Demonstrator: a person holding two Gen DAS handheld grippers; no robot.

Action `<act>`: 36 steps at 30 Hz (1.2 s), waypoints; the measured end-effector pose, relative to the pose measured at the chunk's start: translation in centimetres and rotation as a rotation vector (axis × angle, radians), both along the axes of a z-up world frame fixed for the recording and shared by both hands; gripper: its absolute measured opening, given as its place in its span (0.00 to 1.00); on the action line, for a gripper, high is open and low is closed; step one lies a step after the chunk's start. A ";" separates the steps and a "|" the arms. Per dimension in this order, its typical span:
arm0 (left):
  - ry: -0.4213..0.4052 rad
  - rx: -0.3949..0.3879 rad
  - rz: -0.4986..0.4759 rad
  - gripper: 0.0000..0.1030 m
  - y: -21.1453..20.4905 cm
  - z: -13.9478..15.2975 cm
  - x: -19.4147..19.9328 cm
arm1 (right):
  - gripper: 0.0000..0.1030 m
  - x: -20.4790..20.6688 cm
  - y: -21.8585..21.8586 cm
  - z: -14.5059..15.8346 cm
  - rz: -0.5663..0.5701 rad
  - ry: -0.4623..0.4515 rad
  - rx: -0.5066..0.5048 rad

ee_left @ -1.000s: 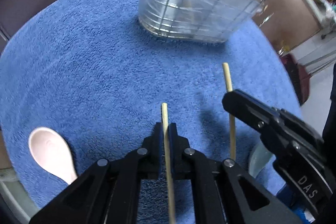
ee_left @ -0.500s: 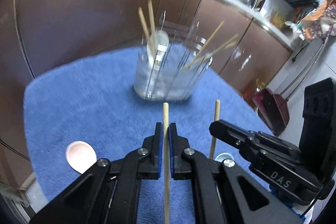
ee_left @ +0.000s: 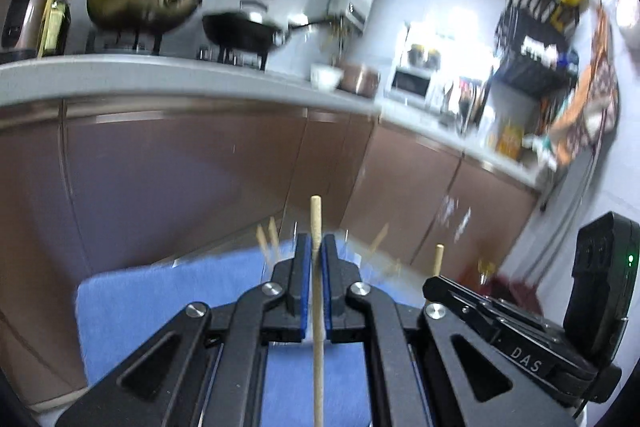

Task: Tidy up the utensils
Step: 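Lift both chopsticks and carry them above the glass holder, then open both tools to drop the chopsticks into the holder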

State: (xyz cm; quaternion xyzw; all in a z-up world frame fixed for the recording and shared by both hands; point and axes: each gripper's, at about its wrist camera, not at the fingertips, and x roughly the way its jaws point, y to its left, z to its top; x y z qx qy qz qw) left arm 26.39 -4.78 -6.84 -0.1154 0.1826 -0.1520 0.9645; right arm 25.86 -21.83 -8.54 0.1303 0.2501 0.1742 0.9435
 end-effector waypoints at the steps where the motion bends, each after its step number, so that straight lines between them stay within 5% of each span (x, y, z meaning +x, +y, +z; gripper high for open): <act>1: -0.021 -0.019 0.006 0.04 0.0 0.6 0.6 | 0.05 0.7 -0.3 0.9 -0.004 -0.032 0.008; 6: -0.149 -0.068 0.083 0.04 -1.3 2.6 4.7 | 0.05 4.6 -1.2 3.8 -0.043 -0.170 0.009; 11: -0.214 -0.072 0.148 0.04 -2.6 1.5 9.2 | 0.05 8.9 -1.5 3.7 -0.111 -0.270 -0.025; 18: -0.222 -0.052 0.182 0.05 -4.2 -2.6 13.3 | 0.05 13.3 -1.4 0.1 -0.155 -0.277 -0.080; 27: -0.164 -0.005 0.201 0.06 -5.2 -6.8 14.6 | 0.06 13.3 -1.1 -4.6 -0.169 -0.215 -0.147; 32: -0.136 -0.007 0.192 0.26 -4.6 -6.5 13.6 | 0.26 12.2 -1.4 -4.0 -0.180 -0.211 -0.147; 36: -0.143 -0.002 0.194 0.38 -3.7 -5.0 11.8 | 0.27 10.7 -1.6 -2.9 -0.193 -0.211 -0.138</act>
